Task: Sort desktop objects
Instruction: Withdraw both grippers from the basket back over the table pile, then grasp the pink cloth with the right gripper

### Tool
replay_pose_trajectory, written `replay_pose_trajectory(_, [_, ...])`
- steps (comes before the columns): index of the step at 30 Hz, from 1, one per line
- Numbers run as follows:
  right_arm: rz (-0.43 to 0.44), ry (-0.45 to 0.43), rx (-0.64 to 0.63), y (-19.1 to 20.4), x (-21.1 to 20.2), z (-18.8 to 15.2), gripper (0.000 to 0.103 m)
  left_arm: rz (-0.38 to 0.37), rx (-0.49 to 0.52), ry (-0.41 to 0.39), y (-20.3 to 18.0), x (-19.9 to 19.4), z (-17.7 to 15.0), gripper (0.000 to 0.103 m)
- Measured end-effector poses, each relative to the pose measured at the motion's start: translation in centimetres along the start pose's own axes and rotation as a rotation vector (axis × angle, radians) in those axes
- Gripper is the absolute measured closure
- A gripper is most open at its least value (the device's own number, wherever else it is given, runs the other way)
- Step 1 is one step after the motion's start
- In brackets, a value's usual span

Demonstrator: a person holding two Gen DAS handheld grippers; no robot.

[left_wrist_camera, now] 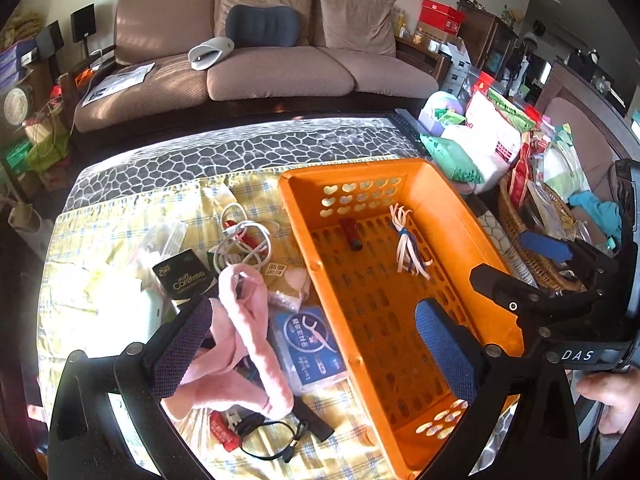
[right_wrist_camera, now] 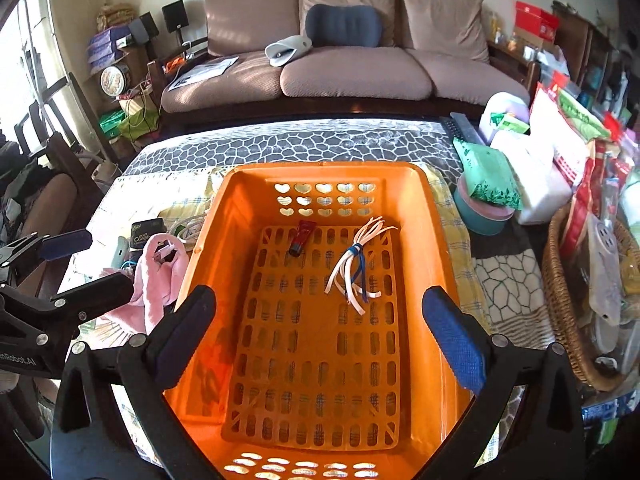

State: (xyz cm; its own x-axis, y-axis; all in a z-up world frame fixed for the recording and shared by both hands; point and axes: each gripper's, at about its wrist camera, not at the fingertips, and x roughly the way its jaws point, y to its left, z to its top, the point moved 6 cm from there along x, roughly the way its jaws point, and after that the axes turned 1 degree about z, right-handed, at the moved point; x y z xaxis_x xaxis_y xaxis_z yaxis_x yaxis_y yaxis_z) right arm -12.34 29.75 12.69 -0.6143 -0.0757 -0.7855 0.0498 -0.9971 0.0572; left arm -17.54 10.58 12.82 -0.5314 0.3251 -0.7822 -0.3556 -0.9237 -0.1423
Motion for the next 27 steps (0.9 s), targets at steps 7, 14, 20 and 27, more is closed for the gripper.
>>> replay_pose_trajectory(7, [0.015, -0.017, -0.036, 3.5, -2.4, -1.0, 0.000, 0.009, -0.001, -0.013, 3.1, -3.1, -2.2, 0.000])
replay_pose_trajectory(14, [0.054, -0.041, -0.072, 7.7, -4.2, -2.0, 0.000, 0.053, -0.006, -0.068, 8.9, -7.7, -4.4, 0.000])
replay_pose_trajectory(20, [0.118, -0.041, -0.088, 11.7, -4.4, -2.8, 0.000, 0.101, -0.036, -0.059, 15.0, -9.3, -7.5, 0.000])
replay_pose_trajectory(27, [0.186, -0.025, -0.119, 17.2, -2.7, -3.6, 0.001, 0.123, -0.052, -0.037, 19.4, -8.9, -10.8, 0.000])
